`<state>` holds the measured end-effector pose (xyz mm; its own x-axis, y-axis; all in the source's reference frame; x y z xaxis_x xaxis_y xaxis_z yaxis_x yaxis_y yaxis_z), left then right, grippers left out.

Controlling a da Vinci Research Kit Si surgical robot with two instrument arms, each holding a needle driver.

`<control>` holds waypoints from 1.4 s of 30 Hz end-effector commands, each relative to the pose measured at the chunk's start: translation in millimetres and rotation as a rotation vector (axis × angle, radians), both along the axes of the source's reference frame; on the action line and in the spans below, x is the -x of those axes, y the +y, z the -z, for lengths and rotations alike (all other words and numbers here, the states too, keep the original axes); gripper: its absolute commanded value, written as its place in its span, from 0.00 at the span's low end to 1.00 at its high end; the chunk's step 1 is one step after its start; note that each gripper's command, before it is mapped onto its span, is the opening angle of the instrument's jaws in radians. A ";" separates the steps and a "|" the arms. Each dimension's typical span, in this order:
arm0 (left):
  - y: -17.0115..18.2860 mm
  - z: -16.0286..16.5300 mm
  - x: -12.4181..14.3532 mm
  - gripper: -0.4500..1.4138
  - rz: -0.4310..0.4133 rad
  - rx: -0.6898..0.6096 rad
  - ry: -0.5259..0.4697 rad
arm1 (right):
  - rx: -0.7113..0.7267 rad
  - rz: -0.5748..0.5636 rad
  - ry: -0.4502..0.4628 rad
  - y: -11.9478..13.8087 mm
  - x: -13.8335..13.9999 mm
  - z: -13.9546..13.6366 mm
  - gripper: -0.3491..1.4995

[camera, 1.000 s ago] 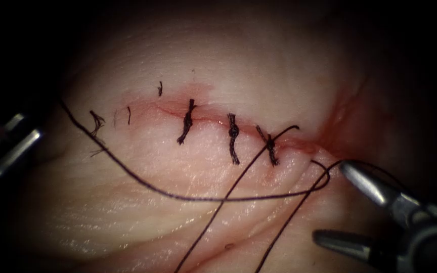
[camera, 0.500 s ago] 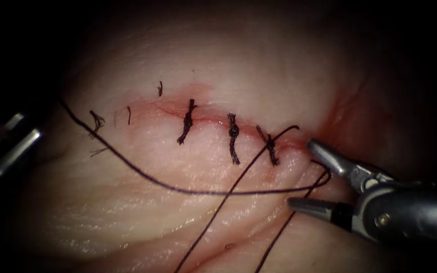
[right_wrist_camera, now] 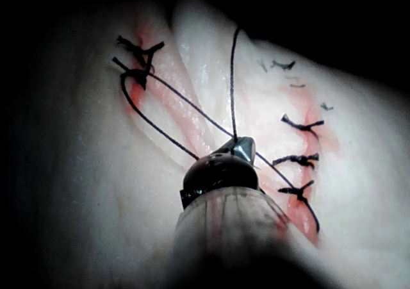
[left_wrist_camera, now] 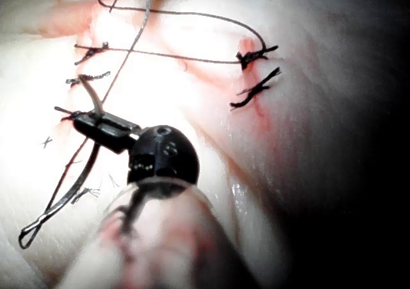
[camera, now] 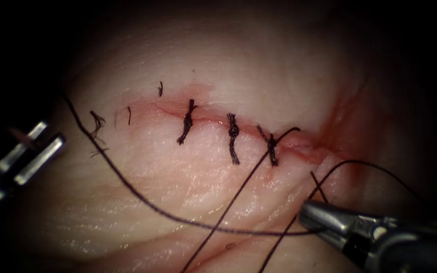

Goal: Wound Closure

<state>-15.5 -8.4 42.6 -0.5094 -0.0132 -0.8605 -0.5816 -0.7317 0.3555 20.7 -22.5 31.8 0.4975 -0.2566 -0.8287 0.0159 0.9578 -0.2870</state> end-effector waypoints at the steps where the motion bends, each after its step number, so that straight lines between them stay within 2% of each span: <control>1: -0.1 -0.7 0.8 0.00 -0.007 0.001 0.000 | 0.004 0.044 0.019 -2.8 -4.0 1.3 0.00; 2: -0.2 -0.9 0.9 0.00 -0.010 0.001 0.001 | 0.008 0.060 0.029 -3.9 -5.3 2.0 0.00; 3: -0.2 -0.9 0.9 0.00 -0.010 0.001 0.001 | 0.008 0.060 0.029 -3.9 -5.3 2.0 0.00; 5: -0.4 -1.3 1.1 0.00 -0.014 0.002 0.007 | 0.017 0.104 0.064 -6.2 -8.1 3.8 0.00; 6: -0.4 -1.3 1.1 0.00 -0.014 0.002 0.007 | 0.017 0.104 0.064 -6.2 -8.1 3.8 0.00; 7: -0.4 -1.6 1.1 0.00 -0.019 0.002 0.010 | 0.014 0.124 0.087 -7.5 -9.8 5.1 0.00; 11: -0.5 -1.8 1.2 0.00 -0.022 0.002 0.015 | 0.011 0.157 0.123 -9.2 -12.0 7.2 0.00; 14: -0.5 -1.8 1.2 0.00 -0.023 0.003 0.014 | 0.011 0.167 0.131 -9.4 -12.4 7.8 0.00; 15: -0.6 -1.8 1.2 0.00 -0.021 0.003 0.016 | 0.008 0.156 0.145 -8.5 -12.0 8.1 0.23; 16: -0.6 -1.8 1.2 0.00 -0.022 0.004 0.015 | 0.013 0.129 0.148 -7.9 -11.4 8.0 0.57; 17: -0.6 -1.8 1.2 0.00 -0.022 0.004 0.015 | 0.013 0.129 0.148 -7.9 -11.4 8.0 0.57; 18: -0.6 -1.9 1.1 0.00 -0.022 0.004 0.016 | 0.019 0.105 0.153 -7.4 -10.8 7.9 0.73; 19: -0.5 -1.9 1.1 0.00 -0.022 0.005 0.016 | 0.027 0.052 0.168 -6.1 -9.0 7.7 0.86; 21: -0.5 -2.1 1.0 0.00 -0.021 0.006 0.018 | 0.019 0.007 0.157 -4.3 -5.6 7.3 0.88; 22: -0.5 -2.1 1.0 0.00 -0.021 0.006 0.018 | 0.019 0.007 0.157 -4.3 -5.6 7.3 0.88; 24: -0.4 -2.3 0.8 0.00 -0.022 0.006 0.017 | 0.002 -0.006 0.156 -3.1 -3.7 7.1 0.88; 25: -0.2 -2.5 0.2 0.00 -0.026 0.006 0.016 | 0.007 -0.032 0.153 -1.8 -1.4 6.7 0.88; 26: -0.2 -2.5 0.2 0.00 -0.026 0.006 0.016 | 0.007 -0.032 0.153 -1.8 -1.4 6.7 0.88; 27: 0.1 -2.8 -1.1 0.00 -0.032 0.022 0.043 | 0.019 -0.047 0.146 -0.2 1.0 6.2 0.89; 29: 0.4 -2.9 -2.3 0.00 -0.024 0.040 0.093 | 0.015 -0.057 0.147 0.6 2.4 5.7 0.89; 33: 0.8 -3.1 -4.0 0.00 -0.015 0.044 0.124 | 0.017 -0.069 0.140 1.4 3.9 4.9 0.89; 34: 1.1 -3.3 -5.3 0.00 -0.006 0.048 0.152 | 0.017 -0.074 0.134 1.9 4.5 4.1 0.89; 35: 1.1 -3.3 -5.3 0.00 -0.006 0.048 0.152 | 0.017 -0.074 0.134 1.9 4.5 4.1 0.89; 36: 1.2 -3.3 -6.4 0.00 0.006 0.049 0.187 | 0.016 -0.079 0.126 2.3 4.9 3.2 0.89; 42: 1.7 -3.6 -8.1 0.00 0.026 0.064 0.202 | 0.026 -0.094 0.102 3.5 5.0 0.5 0.93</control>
